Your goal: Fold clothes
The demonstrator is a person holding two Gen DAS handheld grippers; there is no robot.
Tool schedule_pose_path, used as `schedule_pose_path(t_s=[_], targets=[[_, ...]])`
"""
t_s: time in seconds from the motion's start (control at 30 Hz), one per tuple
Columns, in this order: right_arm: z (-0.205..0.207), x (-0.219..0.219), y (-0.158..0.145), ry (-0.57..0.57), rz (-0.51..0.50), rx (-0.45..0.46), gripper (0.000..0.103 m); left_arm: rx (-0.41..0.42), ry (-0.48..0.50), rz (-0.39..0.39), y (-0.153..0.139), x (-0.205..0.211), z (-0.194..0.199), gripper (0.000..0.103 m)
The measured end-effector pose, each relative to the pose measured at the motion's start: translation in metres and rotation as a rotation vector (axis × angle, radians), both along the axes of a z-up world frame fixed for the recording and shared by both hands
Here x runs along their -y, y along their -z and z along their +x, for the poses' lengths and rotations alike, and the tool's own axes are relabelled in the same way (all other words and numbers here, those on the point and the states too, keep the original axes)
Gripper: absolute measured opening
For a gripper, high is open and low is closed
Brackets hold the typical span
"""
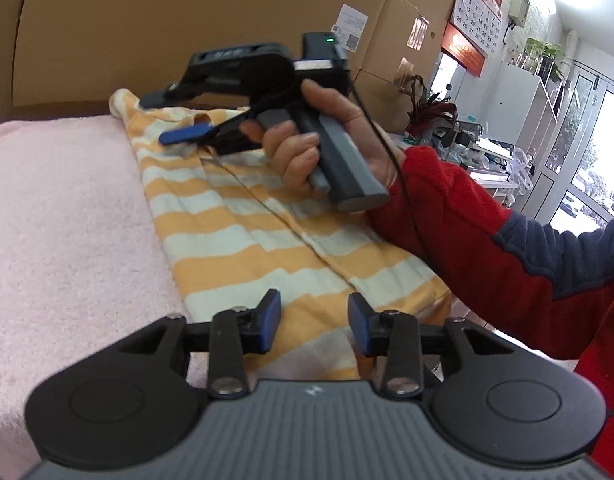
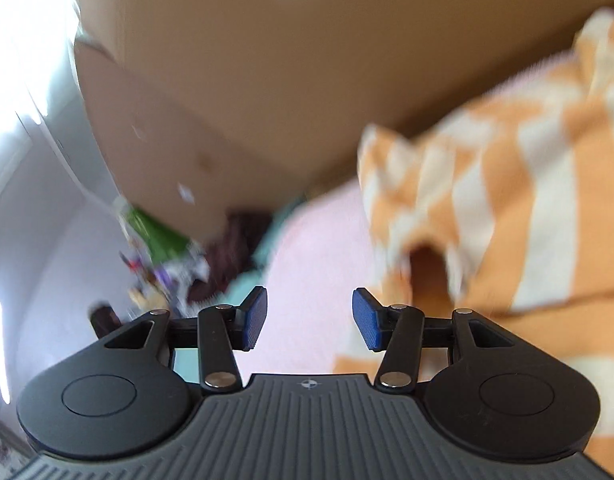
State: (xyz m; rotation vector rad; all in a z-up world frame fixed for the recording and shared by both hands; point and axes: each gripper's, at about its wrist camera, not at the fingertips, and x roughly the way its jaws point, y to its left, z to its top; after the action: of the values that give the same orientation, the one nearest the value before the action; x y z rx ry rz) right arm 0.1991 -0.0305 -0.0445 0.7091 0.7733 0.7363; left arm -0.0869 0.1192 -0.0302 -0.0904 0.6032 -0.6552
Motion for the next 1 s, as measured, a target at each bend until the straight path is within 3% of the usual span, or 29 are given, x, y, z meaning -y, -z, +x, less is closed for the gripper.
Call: schedule_pose_path(t_s=[0.03, 0.1, 0.2, 0.27, 0.3, 0.37, 0.43, 0.5, 0.57, 0.63, 0.67, 0.73, 0.8, 0.83, 0.9, 1.0], targets=[[-0.001, -0.007, 0.001, 0.034, -0.082, 0.019, 0.033, 0.004, 0.001, 0.002, 0.000, -0.001, -0.001, 0.043], [-0.004, -0.005, -0.004, 0.143, -0.201, 0.080, 0.026, 0.011, 0.003, 0.007, 0.001, -0.003, -0.004, 0.044], [0.003, 0.021, 0.004, 0.207, -0.149, 0.023, 0.020, 0.019, 0.007, 0.015, 0.001, -0.008, -0.008, 0.044], [0.005, 0.026, 0.004, 0.186, -0.110, 0.006, 0.026, 0.011, 0.009, 0.020, -0.001, -0.011, -0.008, 0.045], [0.004, 0.023, 0.002, 0.161, -0.087, 0.012, 0.038, 0.005, 0.008, 0.022, -0.002, -0.012, -0.007, 0.045], [-0.002, 0.015, 0.001, 0.005, -0.006, 0.024, 0.045, 0.003, -0.005, 0.021, -0.005, -0.010, -0.005, 0.048], [-0.004, -0.002, 0.003, -0.140, 0.006, -0.007, 0.057, 0.030, -0.003, 0.047, -0.003, -0.007, -0.006, 0.052], [-0.008, -0.015, 0.001, -0.140, -0.106, 0.048, 0.044, 0.060, 0.004, 0.081, -0.001, -0.004, -0.009, 0.054], [-0.005, -0.003, 0.002, -0.043, -0.112, 0.042, 0.039, 0.075, 0.014, 0.112, -0.002, -0.004, -0.013, 0.055], [-0.001, 0.011, 0.004, 0.052, -0.101, 0.013, 0.018, 0.055, 0.015, 0.116, -0.007, -0.007, -0.011, 0.055], [0.001, 0.019, 0.006, 0.097, -0.086, -0.012, 0.017, 0.054, 0.011, 0.117, -0.010, -0.008, -0.008, 0.055], [0.000, 0.021, 0.005, 0.104, -0.046, -0.019, 0.030, 0.077, -0.006, 0.118, -0.016, -0.006, 0.004, 0.056], [0.000, 0.016, 0.004, 0.005, 0.021, -0.022, 0.035, 0.132, -0.036, 0.117, -0.018, -0.002, 0.020, 0.062], [0.000, 0.014, 0.004, -0.045, 0.055, -0.024, 0.043, 0.160, -0.050, 0.116, -0.020, 0.001, 0.028, 0.065], [-0.002, 0.005, 0.004, -0.105, 0.036, -0.024, 0.052, 0.131, -0.073, 0.099, -0.013, 0.004, 0.052, 0.065], [-0.003, 0.002, 0.000, -0.040, -0.045, 0.022, 0.036, 0.103, -0.091, 0.132, 0.001, 0.008, 0.070, 0.063]])
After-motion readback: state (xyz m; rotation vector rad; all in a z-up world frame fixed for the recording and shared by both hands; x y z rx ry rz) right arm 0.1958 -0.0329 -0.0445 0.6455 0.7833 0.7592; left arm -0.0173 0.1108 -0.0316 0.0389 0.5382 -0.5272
